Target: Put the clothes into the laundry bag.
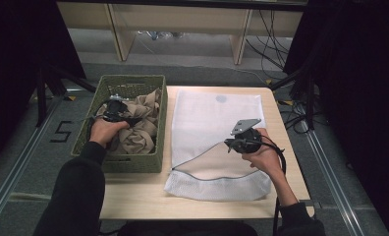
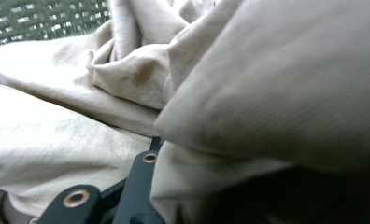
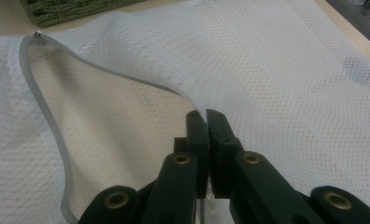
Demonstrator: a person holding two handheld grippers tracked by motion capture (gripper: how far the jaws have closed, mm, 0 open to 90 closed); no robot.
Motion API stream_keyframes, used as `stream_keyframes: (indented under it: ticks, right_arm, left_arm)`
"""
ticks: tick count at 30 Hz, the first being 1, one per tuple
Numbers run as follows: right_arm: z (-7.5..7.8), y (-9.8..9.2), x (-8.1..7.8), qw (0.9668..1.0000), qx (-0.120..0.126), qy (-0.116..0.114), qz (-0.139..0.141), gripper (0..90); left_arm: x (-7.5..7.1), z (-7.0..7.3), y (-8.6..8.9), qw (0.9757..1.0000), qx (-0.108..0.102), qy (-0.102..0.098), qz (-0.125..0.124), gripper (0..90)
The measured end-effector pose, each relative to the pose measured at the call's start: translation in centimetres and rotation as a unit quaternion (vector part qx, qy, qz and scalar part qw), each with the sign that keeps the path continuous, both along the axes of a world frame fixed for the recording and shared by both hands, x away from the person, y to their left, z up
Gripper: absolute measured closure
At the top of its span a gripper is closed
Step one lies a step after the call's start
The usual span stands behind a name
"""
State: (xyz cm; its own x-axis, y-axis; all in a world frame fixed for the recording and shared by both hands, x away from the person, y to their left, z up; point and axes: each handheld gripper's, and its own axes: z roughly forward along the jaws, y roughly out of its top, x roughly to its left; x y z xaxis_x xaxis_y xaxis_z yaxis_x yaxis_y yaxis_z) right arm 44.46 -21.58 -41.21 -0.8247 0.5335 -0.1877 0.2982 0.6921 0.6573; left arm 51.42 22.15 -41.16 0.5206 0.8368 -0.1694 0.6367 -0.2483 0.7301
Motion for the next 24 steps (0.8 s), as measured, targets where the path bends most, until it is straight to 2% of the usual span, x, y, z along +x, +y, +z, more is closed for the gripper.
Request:
stream_keyframes:
  ticks: [1, 2, 3, 6, 7, 9, 11, 13, 14, 16, 18, 21, 23, 24]
  right_arm:
    - [0.1, 0.0, 0.0, 1.0, 0.002, 0.003, -0.006, 89.9]
    - [0.1, 0.0, 0.1, 1.0, 0.001, -0.003, 0.002, 89.9]
    - [0.1, 0.0, 0.0, 1.0, 0.001, 0.002, -0.005, 89.9]
    - [0.1, 0.0, 0.0, 1.0, 0.001, 0.002, -0.005, 89.9]
    - [0.1, 0.0, 0.1, 1.0, 0.001, -0.003, 0.003, 89.9]
    - [0.1, 0.0, -0.1, 1.0, 0.0, 0.0, -0.006, 89.9]
    - [0.2, 0.0, 0.0, 1.0, 0.002, -0.002, -0.001, 89.9]
    - [0.3, 0.0, -0.1, 1.0, 0.003, -0.002, -0.005, 89.9]
    - [0.3, -0.1, 0.0, 1.0, 0.0, -0.007, -0.003, 89.9]
    - [0.3, -0.1, 0.0, 1.0, 0.001, -0.006, -0.003, 89.9]
    - [0.3, -0.1, 0.0, 1.0, 0.004, -0.002, -0.006, 89.9]
    - [0.3, 0.0, -0.1, 1.0, 0.004, -0.001, -0.008, 89.9]
    - [0.3, 0.0, -0.1, 0.9999, 0.007, 0.002, -0.008, 89.9]
    - [0.3, 0.0, -0.1, 0.9999, 0.007, 0.005, -0.009, 89.9]
  left_arm:
    - [-0.3, 0.6, 0.3, 0.9995, -0.028, -0.008, 0.006, 72.4]
    - [-0.4, 0.9, 0.5, 0.9992, -0.039, -0.008, 0.006, 72.4]
    - [-0.4, 0.9, 0.5, 0.9992, -0.039, -0.008, 0.006, 72.5]
    - [-1.3, 2.1, 0.9, 0.9968, -0.079, -0.014, -0.002, 72.6]
    - [-1.6, 2.5, 1.0, 0.9962, -0.086, -0.015, -0.006, 72.6]
    - [-1.9, 2.8, 1.1, 0.9959, -0.089, -0.017, -0.008, 72.6]
    - [-2.8, 3.8, 1.4, 0.9935, -0.111, -0.02, -0.016, 72.6]
    - [-3.2, 4.1, 1.5, 0.9927, -0.117, -0.022, -0.02, 72.8]
    - [-3.7, 4.6, 1.7, 0.9908, -0.131, -0.022, -0.025, 72.9]
    - [-4.0, 4.9, 1.7, 0.9904, -0.133, -0.024, -0.028, 73.1]
    - [-5.1, 6.0, 1.6, 0.9883, -0.142, -0.03, -0.045, 73.2]
    - [-5.7, 6.8, 1.4, 0.9882, -0.138, -0.032, -0.058, 73.2]
    - [-6.6, 8.2, 1.2, 0.9869, -0.139, -0.04, -0.07, 73.2]
    - [-6.6, 8.2, 1.2, 0.9869, -0.139, -0.04, -0.07, 73.2]
